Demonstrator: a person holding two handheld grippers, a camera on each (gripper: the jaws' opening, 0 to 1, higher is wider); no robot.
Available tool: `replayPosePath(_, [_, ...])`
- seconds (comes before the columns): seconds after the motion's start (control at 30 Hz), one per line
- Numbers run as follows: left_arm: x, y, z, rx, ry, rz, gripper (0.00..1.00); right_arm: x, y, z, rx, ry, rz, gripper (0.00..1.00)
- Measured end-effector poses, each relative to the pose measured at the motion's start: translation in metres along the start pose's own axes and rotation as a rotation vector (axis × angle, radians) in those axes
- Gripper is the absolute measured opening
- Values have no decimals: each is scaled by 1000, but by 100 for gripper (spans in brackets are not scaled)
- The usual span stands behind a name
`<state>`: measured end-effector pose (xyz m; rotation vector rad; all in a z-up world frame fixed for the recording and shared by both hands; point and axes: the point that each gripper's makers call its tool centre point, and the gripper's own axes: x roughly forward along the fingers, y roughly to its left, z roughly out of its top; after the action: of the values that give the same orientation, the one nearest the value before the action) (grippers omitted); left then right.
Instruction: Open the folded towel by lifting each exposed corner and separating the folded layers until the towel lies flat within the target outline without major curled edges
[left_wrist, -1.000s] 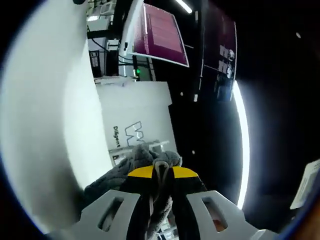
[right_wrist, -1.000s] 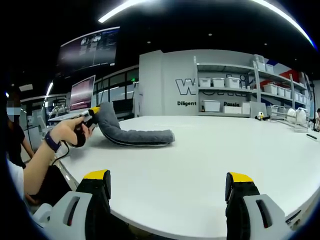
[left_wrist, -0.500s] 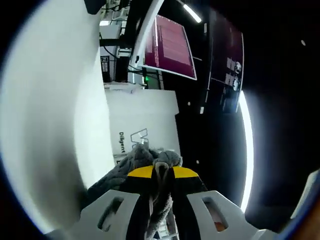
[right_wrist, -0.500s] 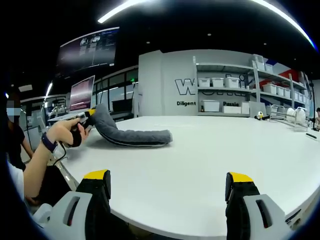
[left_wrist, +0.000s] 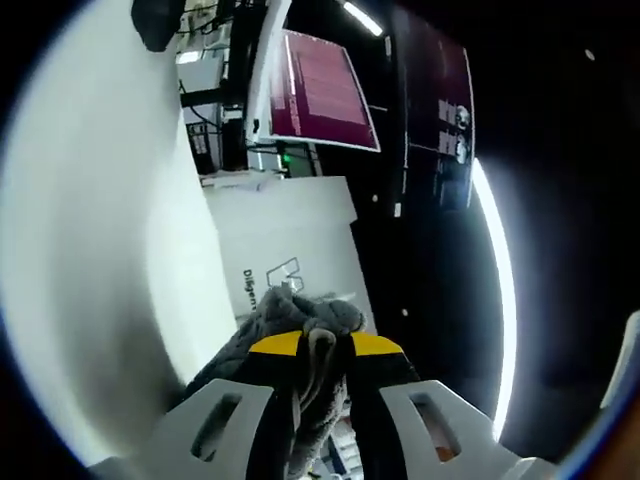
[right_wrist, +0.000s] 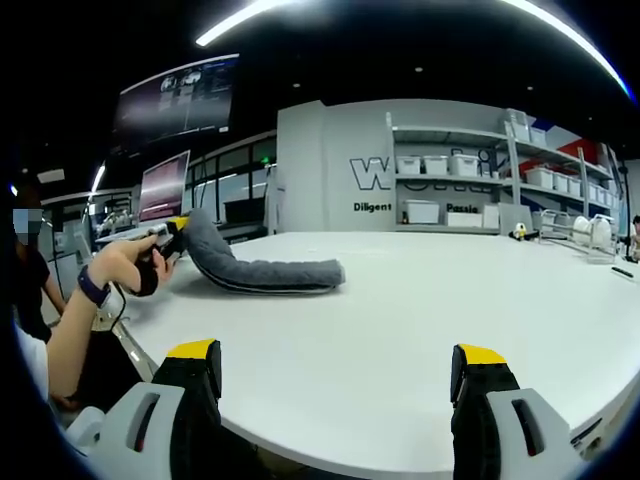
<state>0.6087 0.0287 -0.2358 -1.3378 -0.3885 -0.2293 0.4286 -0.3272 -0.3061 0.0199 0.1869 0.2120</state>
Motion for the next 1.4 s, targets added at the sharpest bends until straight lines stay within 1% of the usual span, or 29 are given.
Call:
replayPosePath(0.07, [-3,-1,1,36,14,-7,15,0,0,0,0,1,1,97])
replayPosePath(0.17, [-7,-2,4,105,18,-13,16,0,1,0,-2,1,1,97])
replayPosePath(0.27, [-13,-1,10,206,22,-18,18,0,1,0,-1,-1,2,97])
replayPosePath(0.3, [-15,-3,12,245,23,-29,19,-1,1,0,-1,-1,1,97])
replayPosePath(0.37, [-19,-7,14,290,33,-50,20,-1,1,0,-1,-1,0,97])
replayPosePath(0.47, [-24,-8,18,392,45,-55,24,0,0,0,-1,2,-2,97])
replayPosePath(0.53, [-28,-14,29,474,7,-72,26,0,2,0,-4,4,-1,97])
replayPosePath(0.63, [-32,-24,45,530,-40,-92,27,0,4,0,-8,5,4,97])
replayPosePath(0.67, [-33,-25,47,538,-46,-93,28,0,4,1,-10,4,4,97])
replayPosePath(0.7, [-36,-29,53,572,-61,-105,28,0,5,1,-11,4,5,97])
replayPosePath(0.77, [-40,-35,60,637,-75,-121,29,1,6,2,-12,2,6,97])
replayPosePath(0.87, [-49,-47,71,716,-115,-151,29,1,7,2,-15,5,8,97])
replayPosePath(0.9, [-54,-53,74,752,-126,-166,29,2,8,1,-17,7,9,97])
replayPosePath(0.97, [-58,-60,76,792,-129,-185,29,2,9,2,-19,9,12,97])
replayPosePath(1.07, [-63,-71,75,858,-119,-223,30,2,10,3,-22,6,13,97])
replayPosePath(1.17, [-67,-78,66,941,-55,-261,34,2,10,3,-24,6,13,97])
replayPosePath(1.27, [-70,-75,58,1044,21,-243,39,2,9,3,-24,9,11,97])
replayPosePath(1.3, [-72,-75,57,1064,35,-242,41,2,10,2,-24,9,12,97])
replayPosePath(1.4, [-75,-78,55,1098,48,-252,43,2,10,3,-27,8,14,97])
